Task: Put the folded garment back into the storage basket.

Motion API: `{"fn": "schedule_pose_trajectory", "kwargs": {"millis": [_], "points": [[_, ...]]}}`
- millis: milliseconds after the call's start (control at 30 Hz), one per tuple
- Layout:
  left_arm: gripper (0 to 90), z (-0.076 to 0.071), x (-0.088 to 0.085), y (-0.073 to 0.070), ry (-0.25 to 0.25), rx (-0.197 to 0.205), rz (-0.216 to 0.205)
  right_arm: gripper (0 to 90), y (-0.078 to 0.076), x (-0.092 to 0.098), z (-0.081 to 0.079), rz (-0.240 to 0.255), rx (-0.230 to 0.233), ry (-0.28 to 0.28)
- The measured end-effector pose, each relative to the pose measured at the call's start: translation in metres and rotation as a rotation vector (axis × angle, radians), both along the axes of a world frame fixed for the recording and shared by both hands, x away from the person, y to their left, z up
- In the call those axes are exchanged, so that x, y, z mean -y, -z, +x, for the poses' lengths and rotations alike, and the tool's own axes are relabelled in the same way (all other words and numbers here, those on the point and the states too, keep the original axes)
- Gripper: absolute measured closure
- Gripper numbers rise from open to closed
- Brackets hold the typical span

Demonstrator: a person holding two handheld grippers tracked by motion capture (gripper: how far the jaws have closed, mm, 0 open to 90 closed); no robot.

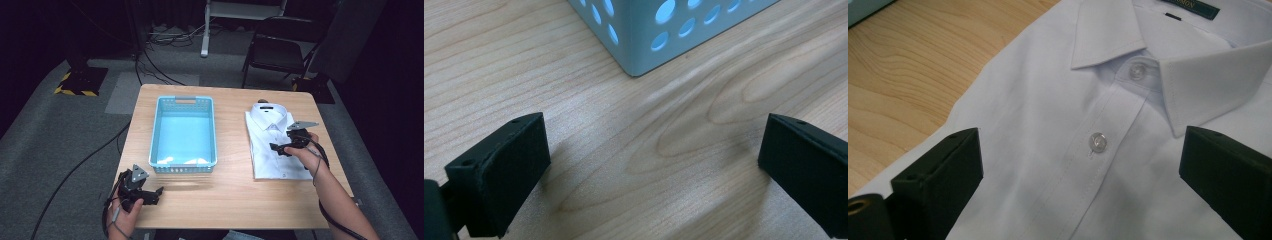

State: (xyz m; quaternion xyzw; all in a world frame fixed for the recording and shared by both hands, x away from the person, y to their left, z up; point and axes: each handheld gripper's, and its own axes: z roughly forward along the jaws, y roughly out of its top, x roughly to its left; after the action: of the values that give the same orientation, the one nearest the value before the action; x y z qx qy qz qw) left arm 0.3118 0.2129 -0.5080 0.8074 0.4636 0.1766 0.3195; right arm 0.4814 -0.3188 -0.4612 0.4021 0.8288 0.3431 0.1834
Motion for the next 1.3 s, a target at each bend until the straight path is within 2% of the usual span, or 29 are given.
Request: {"fn": "schedule_pose_trajectory", "kwargs": {"millis": [333,367,433,533,833,900,967,1167,1233,1300], "points": [[0.3,0.0,0.0,0.0,0.0,0.0,0.0,4.3,0.014,0.001,0.006,-0.03,-0.05,0.026],[0.3,0.0,0.0,0.0,0.0,0.0,0.0,4.3,0.017,0.001,0.006,-0.032,-0.064,0.031],[0.3,0.0,0.0,0.0,0.0,0.0,0.0,4.1,0.027,0.0,0.007,-0.069,-0.144,0.008],[0.2,0.0,0.0,0.0,0.0,0.0,0.0,1.9,0.032,0.001,0.007,-0.055,-0.14,0.032],[0.3,0.0,0.0,0.0,0.0,0.0,0.0,3.5,0.032,-0.001,0.006,-0.068,-0.141,0.044],[0.2,0.0,0.0,0.0,0.0,0.0,0.0,8.9,0.03,-0.001,0.005,-0.071,-0.141,0.063],[0.3,0.0,0.0,0.0,0.0,0.0,0.0,18.1,0.028,-0.003,0.003,-0.072,-0.141,0.079],[0.3,0.0,0.0,0.0,0.0,0.0,0.0,61.6,0.018,-0.007,-0.001,-0.091,-0.169,0.078],[0.2,0.0,0.0,0.0,0.0,0.0,0.0,69.4,0.016,-0.009,0.0,-0.094,-0.188,0.081],[0.3,0.0,0.0,0.0,0.0,0.0,0.0,71.9,0.015,-0.009,0.0,-0.091,-0.2,0.083]]}}
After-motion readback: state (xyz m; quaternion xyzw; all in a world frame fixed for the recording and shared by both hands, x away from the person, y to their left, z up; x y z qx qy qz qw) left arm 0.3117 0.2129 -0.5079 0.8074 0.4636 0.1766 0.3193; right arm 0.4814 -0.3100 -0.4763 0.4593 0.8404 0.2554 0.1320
